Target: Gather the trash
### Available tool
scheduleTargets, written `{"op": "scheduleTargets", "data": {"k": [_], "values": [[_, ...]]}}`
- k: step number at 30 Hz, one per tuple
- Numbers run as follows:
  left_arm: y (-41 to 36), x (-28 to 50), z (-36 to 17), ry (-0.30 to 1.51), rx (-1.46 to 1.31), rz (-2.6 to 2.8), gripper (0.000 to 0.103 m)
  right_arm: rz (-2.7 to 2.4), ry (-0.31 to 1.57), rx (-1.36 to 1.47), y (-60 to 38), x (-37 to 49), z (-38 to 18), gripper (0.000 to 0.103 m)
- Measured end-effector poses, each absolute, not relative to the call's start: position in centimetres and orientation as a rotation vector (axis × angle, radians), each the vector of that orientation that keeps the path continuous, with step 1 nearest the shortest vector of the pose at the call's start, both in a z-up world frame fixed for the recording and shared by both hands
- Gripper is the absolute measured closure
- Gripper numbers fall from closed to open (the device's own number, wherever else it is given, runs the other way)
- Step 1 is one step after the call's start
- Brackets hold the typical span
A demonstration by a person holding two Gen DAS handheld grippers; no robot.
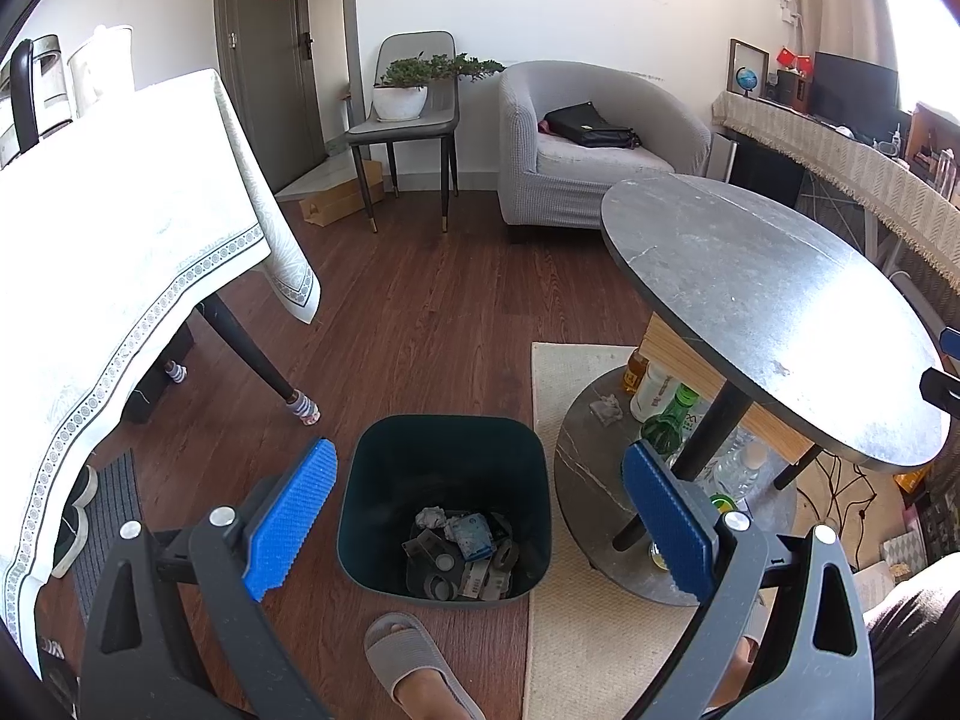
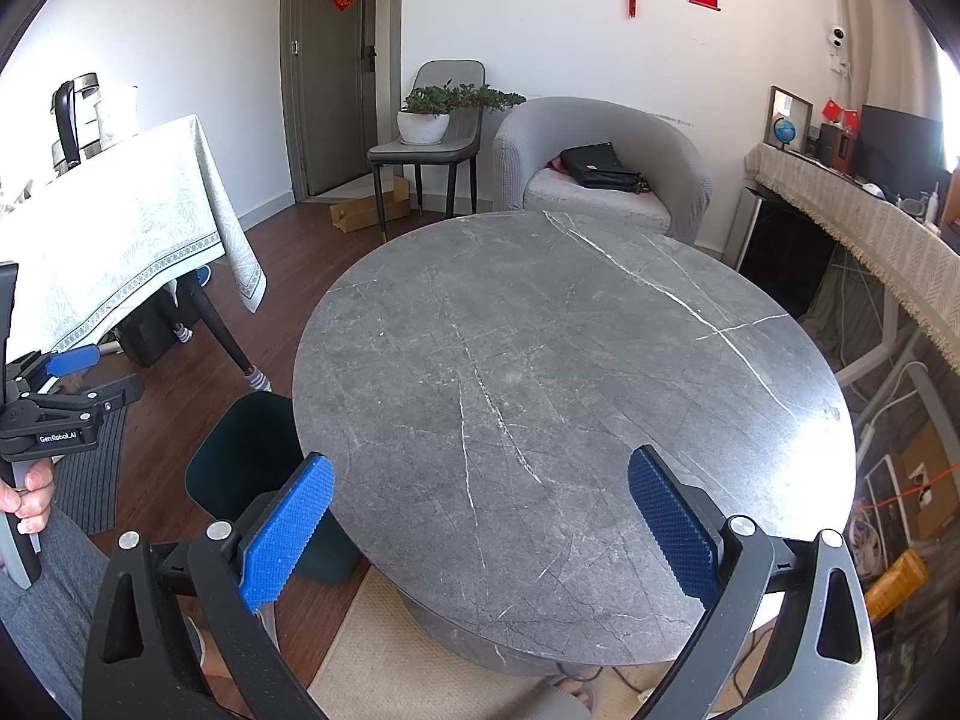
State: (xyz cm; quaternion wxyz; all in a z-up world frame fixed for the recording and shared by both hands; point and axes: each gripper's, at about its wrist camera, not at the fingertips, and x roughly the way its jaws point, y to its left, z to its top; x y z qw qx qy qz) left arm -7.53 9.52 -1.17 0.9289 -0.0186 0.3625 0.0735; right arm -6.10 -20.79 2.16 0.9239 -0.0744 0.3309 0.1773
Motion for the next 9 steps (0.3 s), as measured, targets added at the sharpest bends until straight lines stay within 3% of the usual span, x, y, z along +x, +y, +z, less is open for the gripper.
{"op": "scheduleTargets", "data": {"k": [9], "values": [[9.65,-7.57,-1.13,0.75,-0.053,0.136,0.005,0.363,0.68,-0.158,-21.02,-5.97,2.01,0.004]]}}
